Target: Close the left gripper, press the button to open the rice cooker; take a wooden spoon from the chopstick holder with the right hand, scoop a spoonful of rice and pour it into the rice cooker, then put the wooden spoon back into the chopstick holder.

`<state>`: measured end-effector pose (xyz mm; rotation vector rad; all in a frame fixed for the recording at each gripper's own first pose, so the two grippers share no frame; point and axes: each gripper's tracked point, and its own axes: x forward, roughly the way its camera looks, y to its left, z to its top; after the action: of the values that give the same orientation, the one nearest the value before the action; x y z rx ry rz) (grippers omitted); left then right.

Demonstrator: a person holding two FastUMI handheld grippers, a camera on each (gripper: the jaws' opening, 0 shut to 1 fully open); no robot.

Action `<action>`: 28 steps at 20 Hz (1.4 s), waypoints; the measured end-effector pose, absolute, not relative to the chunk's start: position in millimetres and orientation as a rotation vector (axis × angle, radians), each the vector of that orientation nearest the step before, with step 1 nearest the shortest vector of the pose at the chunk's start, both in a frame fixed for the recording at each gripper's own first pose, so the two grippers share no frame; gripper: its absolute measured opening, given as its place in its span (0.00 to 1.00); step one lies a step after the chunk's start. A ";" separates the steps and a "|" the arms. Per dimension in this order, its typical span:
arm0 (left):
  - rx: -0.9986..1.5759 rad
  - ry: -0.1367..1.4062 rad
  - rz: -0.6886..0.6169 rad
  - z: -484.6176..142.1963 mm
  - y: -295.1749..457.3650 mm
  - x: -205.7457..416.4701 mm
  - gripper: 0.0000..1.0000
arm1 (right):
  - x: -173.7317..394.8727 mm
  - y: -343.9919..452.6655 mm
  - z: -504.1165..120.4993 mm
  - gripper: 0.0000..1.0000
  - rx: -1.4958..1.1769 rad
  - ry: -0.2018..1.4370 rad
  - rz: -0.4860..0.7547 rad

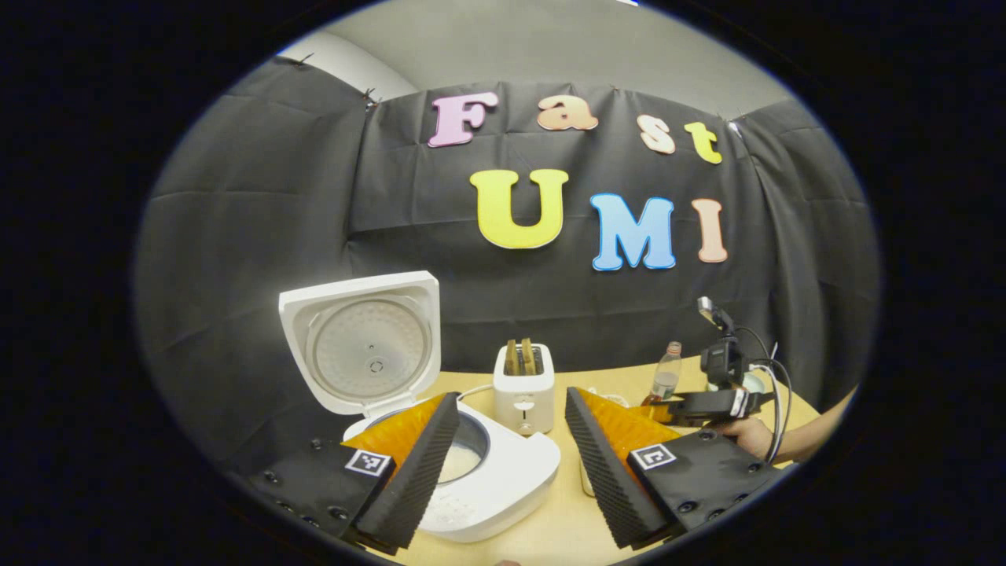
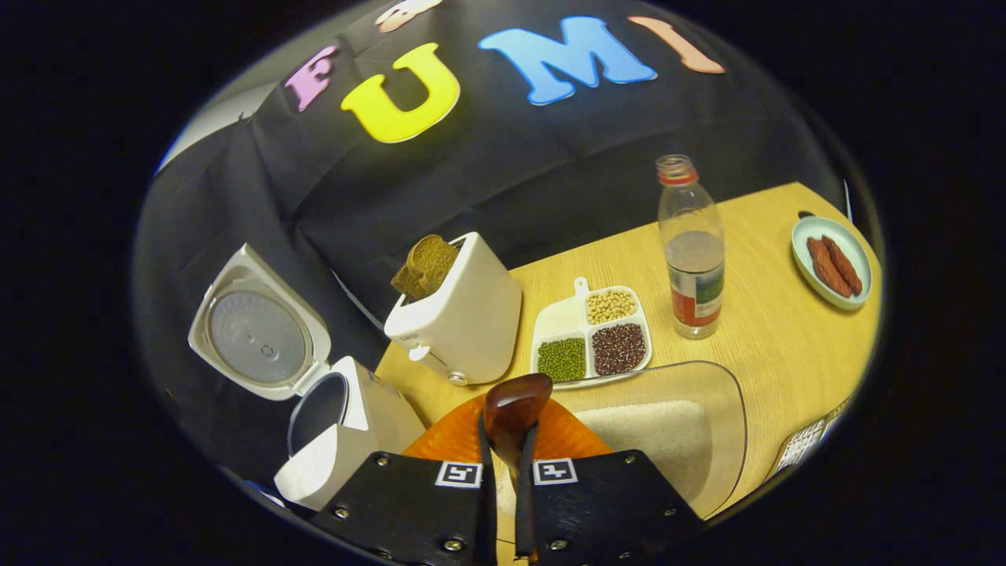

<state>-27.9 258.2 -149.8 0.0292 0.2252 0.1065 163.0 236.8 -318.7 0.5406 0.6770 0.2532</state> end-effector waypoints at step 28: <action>-0.002 0.187 0.009 -148.3 261.0 -35.8 0.95 | 166.1 180.1 -111.3 0.09 1.223 0.397 0.345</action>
<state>-35.8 261.0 -148.3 -0.0019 0.1871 0.0091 166.1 180.1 -111.3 1.2232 0.3969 0.3451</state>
